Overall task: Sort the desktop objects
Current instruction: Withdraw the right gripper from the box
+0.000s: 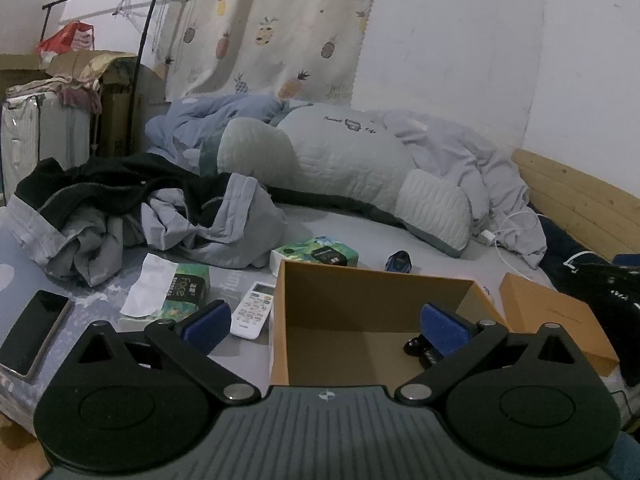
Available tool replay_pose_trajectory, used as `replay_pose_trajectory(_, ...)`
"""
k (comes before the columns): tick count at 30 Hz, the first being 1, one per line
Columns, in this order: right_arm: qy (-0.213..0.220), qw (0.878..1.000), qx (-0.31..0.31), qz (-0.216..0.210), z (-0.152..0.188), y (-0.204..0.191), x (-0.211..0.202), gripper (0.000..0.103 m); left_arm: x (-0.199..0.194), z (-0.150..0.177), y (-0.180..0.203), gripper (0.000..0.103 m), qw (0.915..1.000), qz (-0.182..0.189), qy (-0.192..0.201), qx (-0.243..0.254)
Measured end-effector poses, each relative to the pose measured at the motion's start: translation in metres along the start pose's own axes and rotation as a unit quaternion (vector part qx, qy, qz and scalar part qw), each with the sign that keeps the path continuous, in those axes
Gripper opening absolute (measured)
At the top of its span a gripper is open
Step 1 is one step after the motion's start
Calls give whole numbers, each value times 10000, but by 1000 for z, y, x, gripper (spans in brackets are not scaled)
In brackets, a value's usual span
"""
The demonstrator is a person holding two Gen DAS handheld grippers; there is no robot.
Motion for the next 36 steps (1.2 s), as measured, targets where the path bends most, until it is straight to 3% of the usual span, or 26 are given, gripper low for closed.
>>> replay_pose_trajectory(7,382,9991,197,29,12,13,-27,103,0,1,3,103,10000,6,-7,56)
replay_pose_trajectory(11,842,9963,115,147,16,16,-44,103,-1,3,7,103,9999,32,-14,116)
replay_pose_trajectory(21,1065,9936,330,194,38,25,-55,103,-1,9,17,103,9996,93,-79,239)
replay_pose_trajectory(36,699,9954,638,166,70,26,-44,103,1,19,32,103,9982,233,-184,528)
Point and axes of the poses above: each gripper's, at about its wrist camera, not at the fingertips, and x roughly the way its jaws point, y to its right, z to its underside, the point moved 8 cm from there along x, roughly the way its jaws point, and after that the axes turned 3 degrees about z, right-handed, at the moved point
